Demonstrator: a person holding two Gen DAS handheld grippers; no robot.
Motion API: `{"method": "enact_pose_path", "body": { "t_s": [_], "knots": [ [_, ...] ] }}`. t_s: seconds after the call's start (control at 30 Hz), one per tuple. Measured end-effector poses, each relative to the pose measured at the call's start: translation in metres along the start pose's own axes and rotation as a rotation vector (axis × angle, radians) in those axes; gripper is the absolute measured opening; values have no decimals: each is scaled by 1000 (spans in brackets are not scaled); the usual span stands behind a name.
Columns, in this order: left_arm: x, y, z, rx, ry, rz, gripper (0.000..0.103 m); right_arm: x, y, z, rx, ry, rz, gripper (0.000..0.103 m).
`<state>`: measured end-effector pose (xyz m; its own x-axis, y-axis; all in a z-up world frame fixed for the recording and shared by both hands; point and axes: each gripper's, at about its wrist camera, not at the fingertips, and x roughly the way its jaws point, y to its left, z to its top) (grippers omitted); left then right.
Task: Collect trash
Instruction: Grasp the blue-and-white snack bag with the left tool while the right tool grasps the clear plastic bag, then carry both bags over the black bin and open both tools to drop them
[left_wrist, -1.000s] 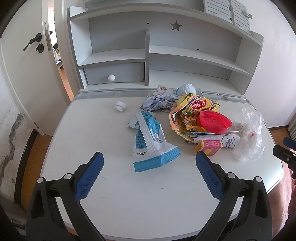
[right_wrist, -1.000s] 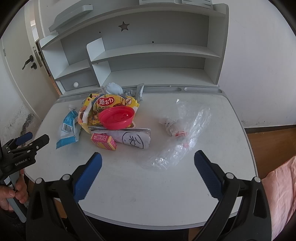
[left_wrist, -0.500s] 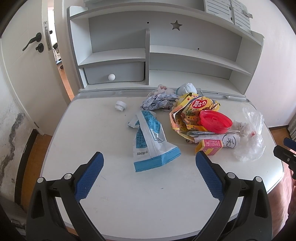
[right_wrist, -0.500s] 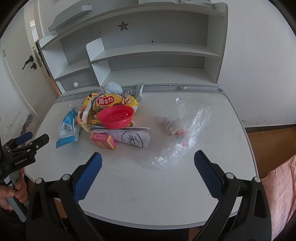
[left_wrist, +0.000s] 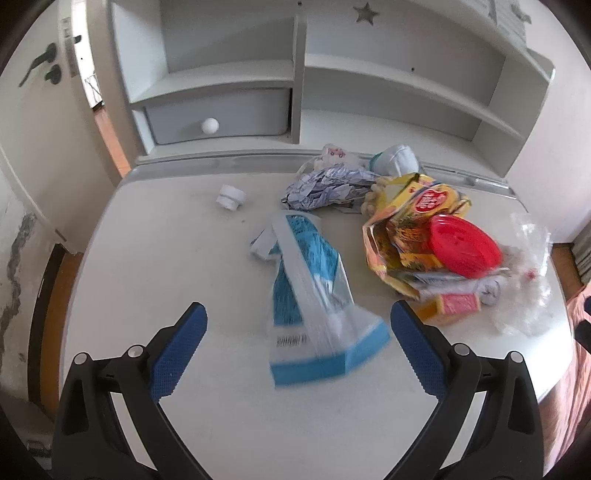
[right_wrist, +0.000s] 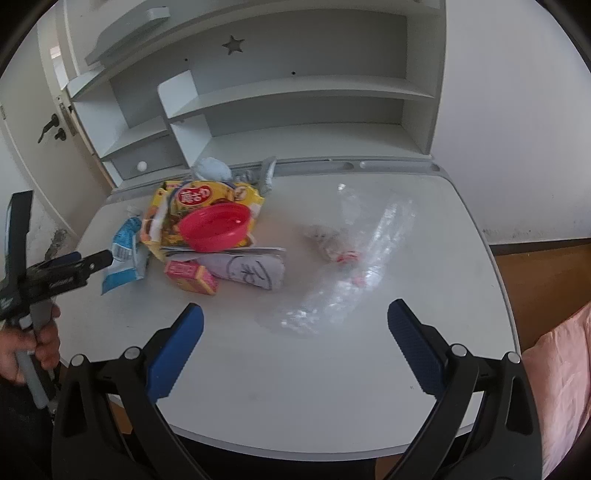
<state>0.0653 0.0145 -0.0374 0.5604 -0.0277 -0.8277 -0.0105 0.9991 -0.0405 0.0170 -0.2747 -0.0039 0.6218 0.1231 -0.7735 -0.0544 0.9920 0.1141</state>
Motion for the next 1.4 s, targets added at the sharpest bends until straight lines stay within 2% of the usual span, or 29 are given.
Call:
{"method": "enact_pose_path", "body": {
  "t_s": [0.13, 0.2, 0.27, 0.3, 0.33, 0.43, 0.6, 0.67, 0.7, 0.73, 0.8, 0.87, 1.0, 1.07, 1.2, 1.23, 1.27, 1.33, 1.4],
  "knots": [
    [23, 2, 6, 17, 16, 43, 96, 3, -17, 1, 29, 4, -19, 96],
    [31, 5, 5, 15, 20, 43, 90, 10, -24, 3, 40, 18, -28, 96],
    [33, 11, 2, 1, 35, 15, 64, 21, -29, 8, 45, 42, -40, 96],
    [34, 13, 0, -6, 37, -5, 55, 25, -30, 10, 47, 49, -36, 96],
    [33, 15, -1, -11, 33, -26, 42, 32, -32, 13, 50, 60, -33, 96],
    [18, 21, -5, -7, -8, -21, 32, 53, -35, 19, 63, 99, -35, 94],
    [-10, 34, -7, -10, -61, -24, 31, 87, -44, 23, 107, 176, -32, 81],
    [-20, 34, -8, 3, -83, -13, 30, 98, -46, 22, 128, 210, -9, 70],
    [-26, 34, -9, 6, -93, -14, 30, 101, -48, 21, 144, 225, 15, 48],
    [-34, 32, -10, 10, -103, -18, 30, 102, -51, 20, 173, 232, 44, 42],
    [-40, 29, -7, 19, -121, -22, 30, 88, -55, 20, 189, 190, 65, 36],
    [-50, 21, -5, 37, -140, -34, 30, 69, -59, 21, 191, 138, 66, 35],
    [-64, -19, -1, 98, -174, -93, 30, 28, -79, 22, 211, 61, 90, 34],
    [-70, -49, 0, 147, -186, -141, 30, 6, -93, 15, 214, 26, 53, 34],
    [-76, -137, -6, 272, -197, -314, 30, -37, -143, -18, 266, -34, -42, 34],
    [-75, -156, -8, 297, -194, -351, 30, -49, -160, -32, 284, -47, -81, 34],
    [-76, -190, -15, 340, -189, -432, 30, -59, -174, -46, 303, -59, -125, 34],
    [-78, -233, -27, 400, -181, -526, 30, -77, -206, -77, 343, -75, -215, 34],
    [-80, -290, -47, 481, -166, -632, 30, -94, -239, -112, 404, -84, -272, 34]
  ]
}}
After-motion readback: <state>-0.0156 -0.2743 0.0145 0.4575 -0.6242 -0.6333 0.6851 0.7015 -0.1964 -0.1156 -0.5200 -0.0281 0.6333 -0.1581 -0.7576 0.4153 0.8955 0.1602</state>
